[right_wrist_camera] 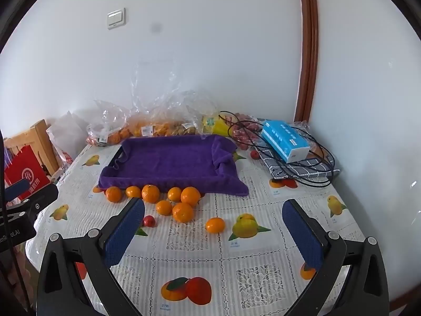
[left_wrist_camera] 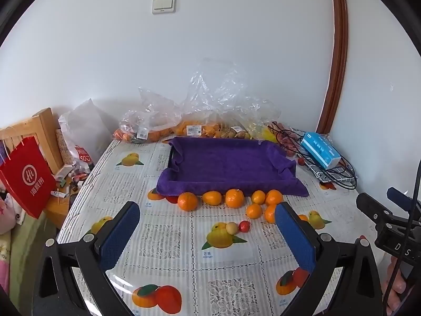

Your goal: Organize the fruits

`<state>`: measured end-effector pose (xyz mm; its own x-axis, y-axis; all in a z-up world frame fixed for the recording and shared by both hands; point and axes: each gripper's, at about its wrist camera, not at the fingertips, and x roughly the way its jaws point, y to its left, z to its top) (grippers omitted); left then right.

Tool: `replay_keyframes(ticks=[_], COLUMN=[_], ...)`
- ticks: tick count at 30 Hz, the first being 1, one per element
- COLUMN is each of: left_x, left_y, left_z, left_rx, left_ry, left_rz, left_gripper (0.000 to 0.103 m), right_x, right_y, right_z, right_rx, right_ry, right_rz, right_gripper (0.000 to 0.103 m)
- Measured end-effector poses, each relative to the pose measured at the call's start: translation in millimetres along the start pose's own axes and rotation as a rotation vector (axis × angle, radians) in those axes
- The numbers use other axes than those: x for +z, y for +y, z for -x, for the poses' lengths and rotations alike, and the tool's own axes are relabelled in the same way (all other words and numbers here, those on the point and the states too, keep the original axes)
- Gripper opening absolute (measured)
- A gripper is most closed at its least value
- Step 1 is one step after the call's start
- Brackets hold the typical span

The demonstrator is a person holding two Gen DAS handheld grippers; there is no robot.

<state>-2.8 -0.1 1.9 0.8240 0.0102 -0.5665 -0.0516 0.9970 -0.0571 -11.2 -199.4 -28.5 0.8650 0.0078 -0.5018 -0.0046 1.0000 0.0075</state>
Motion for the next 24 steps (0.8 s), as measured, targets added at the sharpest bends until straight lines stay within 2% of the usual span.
replay_keyframes(ticks=[24], left_x=[2.7], left_y=[-0.1], left_z=[4.8], left_rx=[0.014], left_ry=[-0.003], left_rz=[0.0], left_gripper=[0.103], right_x=[0.0], right_y=[3.0], right_z=[5.9], right_rx=[0.018], right_ry=[-0.011], right_rz=[0.005], right_gripper=[0.103])
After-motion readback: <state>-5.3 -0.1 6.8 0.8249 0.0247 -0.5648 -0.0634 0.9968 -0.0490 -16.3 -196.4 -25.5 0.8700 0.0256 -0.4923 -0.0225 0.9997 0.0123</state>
